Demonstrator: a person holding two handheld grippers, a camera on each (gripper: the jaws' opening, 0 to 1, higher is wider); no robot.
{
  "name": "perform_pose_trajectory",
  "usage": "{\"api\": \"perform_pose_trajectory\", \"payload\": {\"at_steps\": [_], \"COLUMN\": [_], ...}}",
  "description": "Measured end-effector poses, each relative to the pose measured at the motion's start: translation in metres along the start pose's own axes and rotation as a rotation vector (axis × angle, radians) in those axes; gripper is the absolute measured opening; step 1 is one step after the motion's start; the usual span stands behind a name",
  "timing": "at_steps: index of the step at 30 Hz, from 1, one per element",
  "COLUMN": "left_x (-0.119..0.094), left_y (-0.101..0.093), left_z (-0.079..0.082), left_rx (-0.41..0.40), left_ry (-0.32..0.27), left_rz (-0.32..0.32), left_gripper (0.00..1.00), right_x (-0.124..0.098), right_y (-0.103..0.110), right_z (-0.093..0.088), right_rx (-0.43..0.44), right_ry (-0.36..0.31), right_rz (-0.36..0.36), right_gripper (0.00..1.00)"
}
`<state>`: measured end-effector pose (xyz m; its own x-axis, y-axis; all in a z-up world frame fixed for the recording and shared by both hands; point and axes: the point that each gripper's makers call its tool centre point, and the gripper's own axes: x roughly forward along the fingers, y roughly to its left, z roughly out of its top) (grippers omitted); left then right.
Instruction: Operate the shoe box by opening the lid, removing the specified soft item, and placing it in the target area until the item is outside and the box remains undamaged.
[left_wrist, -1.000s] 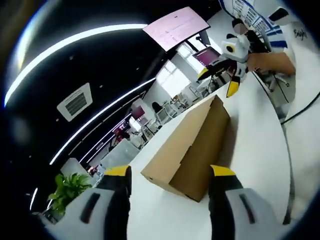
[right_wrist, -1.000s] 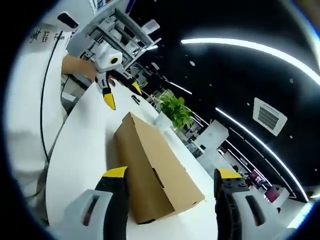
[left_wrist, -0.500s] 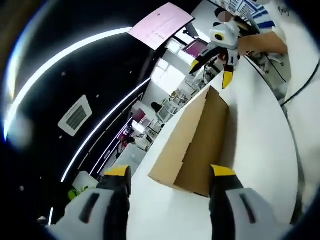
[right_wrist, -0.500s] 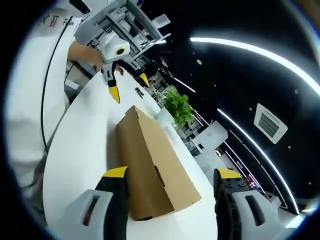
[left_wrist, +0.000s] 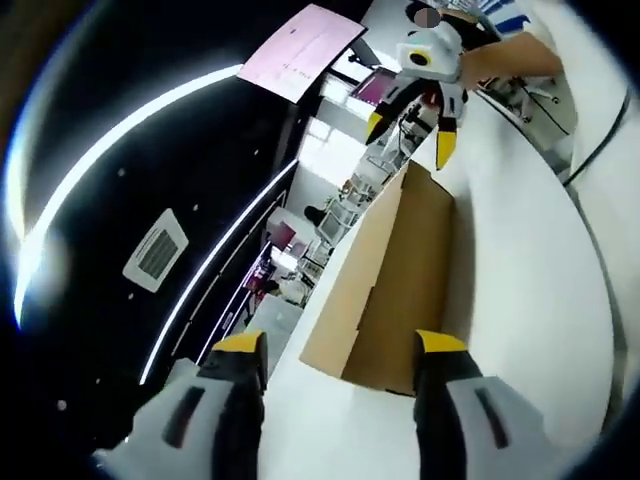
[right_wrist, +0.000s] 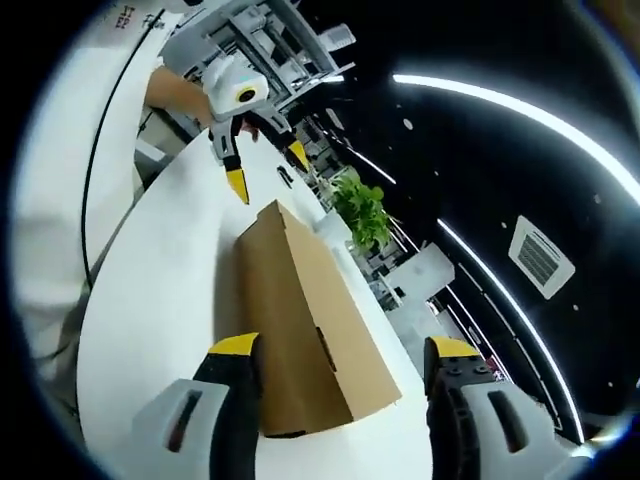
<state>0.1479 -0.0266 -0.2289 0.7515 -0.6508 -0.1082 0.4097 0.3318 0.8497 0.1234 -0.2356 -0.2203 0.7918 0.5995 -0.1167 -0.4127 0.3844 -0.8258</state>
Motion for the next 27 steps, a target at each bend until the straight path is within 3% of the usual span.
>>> {"api": "perform_pose_trajectory", "payload": {"at_steps": [5,10,22,27], "left_x": [0.003,0.005,0.005,0.007], "left_y": [0.002,-0.005,-0.004,-0.006], "left_z": [0.001,-0.004,-0.007,-0.006], "left_rx": [0.070,0.127,0.104,0.135], "left_ry": [0.021,0.061,0.078,0.074], "left_rz": [0.040,0.016,0.030,0.024], "left_gripper": [0.58,0.53,0.48,0.50], "right_x": [0.002,0.005,0.008,0.007], "right_y": [0.004,0.006,0.010,0.009], "right_z": [-0.002,-0.004,-0.010,-0.009], "right_rx": [-0.025,-0.065,-0.106,-0.115], "right_ry": [0.009,0.026,0.048,0.053], "right_rz": [0.005,0.005,-0.009,-0.010], "right_gripper": [0.65,0.64,0.64,0.64]}}
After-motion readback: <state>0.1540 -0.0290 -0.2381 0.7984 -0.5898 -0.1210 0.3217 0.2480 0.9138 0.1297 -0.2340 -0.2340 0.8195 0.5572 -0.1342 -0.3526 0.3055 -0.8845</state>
